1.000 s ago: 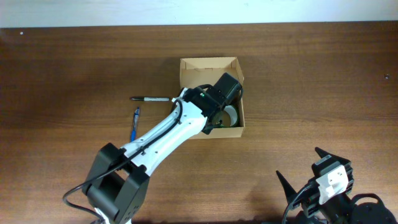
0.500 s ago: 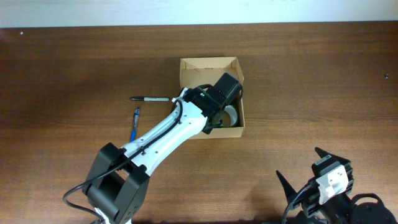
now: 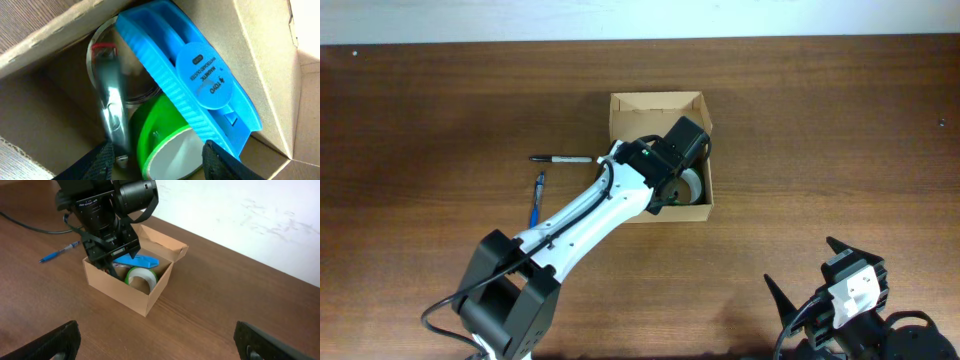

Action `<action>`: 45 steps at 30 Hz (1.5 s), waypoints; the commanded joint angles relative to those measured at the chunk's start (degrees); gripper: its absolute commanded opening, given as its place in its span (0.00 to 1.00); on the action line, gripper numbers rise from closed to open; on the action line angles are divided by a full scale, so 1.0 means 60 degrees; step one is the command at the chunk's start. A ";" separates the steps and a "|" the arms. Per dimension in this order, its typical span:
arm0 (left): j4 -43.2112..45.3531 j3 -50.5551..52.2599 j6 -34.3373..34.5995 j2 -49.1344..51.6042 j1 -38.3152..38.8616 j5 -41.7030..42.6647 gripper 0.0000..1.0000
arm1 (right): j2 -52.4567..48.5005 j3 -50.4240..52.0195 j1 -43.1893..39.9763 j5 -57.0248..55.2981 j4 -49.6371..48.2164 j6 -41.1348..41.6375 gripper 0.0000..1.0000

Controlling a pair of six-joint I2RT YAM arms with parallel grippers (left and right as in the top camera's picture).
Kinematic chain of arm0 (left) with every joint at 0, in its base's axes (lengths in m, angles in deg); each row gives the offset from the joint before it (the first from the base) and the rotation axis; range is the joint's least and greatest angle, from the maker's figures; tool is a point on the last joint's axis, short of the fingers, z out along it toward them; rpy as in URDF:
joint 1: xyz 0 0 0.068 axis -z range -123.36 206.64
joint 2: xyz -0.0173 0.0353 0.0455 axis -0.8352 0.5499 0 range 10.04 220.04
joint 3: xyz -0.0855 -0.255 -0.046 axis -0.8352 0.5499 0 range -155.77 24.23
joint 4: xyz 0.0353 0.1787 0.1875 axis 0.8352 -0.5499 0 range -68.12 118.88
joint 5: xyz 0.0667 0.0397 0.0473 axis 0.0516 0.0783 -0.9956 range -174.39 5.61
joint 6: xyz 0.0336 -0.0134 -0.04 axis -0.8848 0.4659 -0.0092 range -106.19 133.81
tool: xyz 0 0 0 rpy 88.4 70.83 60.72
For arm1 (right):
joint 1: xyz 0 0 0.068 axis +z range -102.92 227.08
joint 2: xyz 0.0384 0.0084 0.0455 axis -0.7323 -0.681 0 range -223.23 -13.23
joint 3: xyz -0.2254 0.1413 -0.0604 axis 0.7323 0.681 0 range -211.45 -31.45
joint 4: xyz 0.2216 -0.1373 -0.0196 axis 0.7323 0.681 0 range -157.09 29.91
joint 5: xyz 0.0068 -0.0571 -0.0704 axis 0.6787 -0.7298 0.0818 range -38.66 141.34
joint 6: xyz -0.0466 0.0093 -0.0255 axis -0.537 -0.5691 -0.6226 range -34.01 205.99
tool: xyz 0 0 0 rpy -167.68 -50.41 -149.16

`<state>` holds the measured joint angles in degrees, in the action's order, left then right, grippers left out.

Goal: Pack container
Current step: 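Open the left gripper to release the stapler and lift out, then move the left gripper to the blue pen and grasp it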

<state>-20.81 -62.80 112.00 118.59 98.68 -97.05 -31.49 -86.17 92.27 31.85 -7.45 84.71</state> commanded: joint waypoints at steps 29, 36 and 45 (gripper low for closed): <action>-0.4215 -0.0168 -0.4204 -0.3829 -0.1938 -0.1031 1.00 | 0.0029 0.0033 -0.0044 -0.0117 -0.0040 0.0153 0.99; -0.4441 -0.0164 -0.9806 -0.3585 -0.3789 -0.0444 1.00 | 0.0029 0.0033 -0.0044 -0.0117 -0.0040 0.0153 0.99; -0.4466 -0.0164 -1.5049 -0.2229 -0.5431 0.0452 1.00 | 0.0029 0.0033 -0.0044 -0.0117 -0.0040 0.0153 0.99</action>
<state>-47.72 -63.65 38.19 100.64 68.08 -97.36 -31.49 -86.17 92.27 31.85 -7.47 84.73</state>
